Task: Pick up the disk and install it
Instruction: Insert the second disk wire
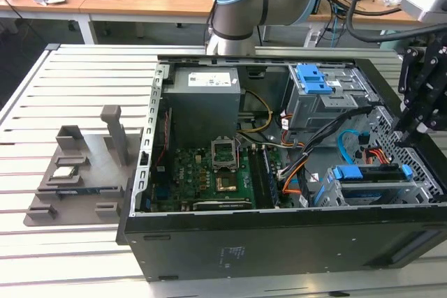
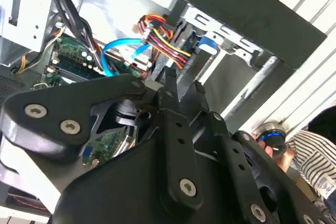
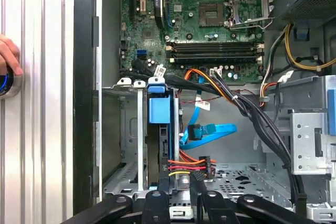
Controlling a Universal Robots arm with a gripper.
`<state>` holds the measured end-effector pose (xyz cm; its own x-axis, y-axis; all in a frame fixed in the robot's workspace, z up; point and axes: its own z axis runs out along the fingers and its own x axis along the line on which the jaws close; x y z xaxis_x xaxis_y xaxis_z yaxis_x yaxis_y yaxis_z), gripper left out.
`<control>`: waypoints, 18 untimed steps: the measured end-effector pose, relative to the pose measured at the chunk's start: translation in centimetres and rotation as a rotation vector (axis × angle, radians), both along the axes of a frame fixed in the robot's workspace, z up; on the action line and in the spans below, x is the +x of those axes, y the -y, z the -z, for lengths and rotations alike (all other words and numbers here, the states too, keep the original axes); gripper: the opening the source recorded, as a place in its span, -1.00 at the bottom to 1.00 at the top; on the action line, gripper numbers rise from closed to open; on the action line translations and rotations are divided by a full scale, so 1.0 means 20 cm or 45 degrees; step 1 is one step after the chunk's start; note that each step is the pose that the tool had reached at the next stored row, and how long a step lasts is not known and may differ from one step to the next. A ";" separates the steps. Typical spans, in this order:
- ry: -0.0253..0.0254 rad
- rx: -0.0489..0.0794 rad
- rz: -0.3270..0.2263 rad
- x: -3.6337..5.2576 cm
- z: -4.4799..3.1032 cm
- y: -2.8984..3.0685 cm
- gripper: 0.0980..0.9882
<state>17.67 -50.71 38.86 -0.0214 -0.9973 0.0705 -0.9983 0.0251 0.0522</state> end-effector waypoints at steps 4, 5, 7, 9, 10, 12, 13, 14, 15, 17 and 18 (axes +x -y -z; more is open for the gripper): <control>0.0000 0.000 0.000 -0.115 0.053 -0.063 -0.54; 0.0001 0.000 0.000 -0.152 0.066 -0.064 -0.54; 0.0000 0.000 0.000 -0.192 0.082 -0.064 -0.54; 0.0001 0.000 -0.006 -0.202 0.104 -0.064 -0.54; 0.0001 -0.001 -0.007 -0.202 0.105 -0.064 -0.54; 0.0001 0.000 -0.008 -0.203 0.106 -0.064 -0.54; 0.0001 0.000 -0.008 -0.202 0.106 -0.064 -0.54; 0.0001 0.000 -0.008 -0.202 0.106 -0.064 -0.58; 0.0001 0.000 -0.008 -0.203 0.106 -0.064 -0.85; 0.0000 0.000 -0.009 -0.202 0.106 -0.064 -0.86; 0.0001 0.000 -0.009 -0.202 0.106 -0.064 -0.86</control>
<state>13.62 -49.43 36.75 -0.0143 -0.9974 0.0708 -0.9985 0.0180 0.0521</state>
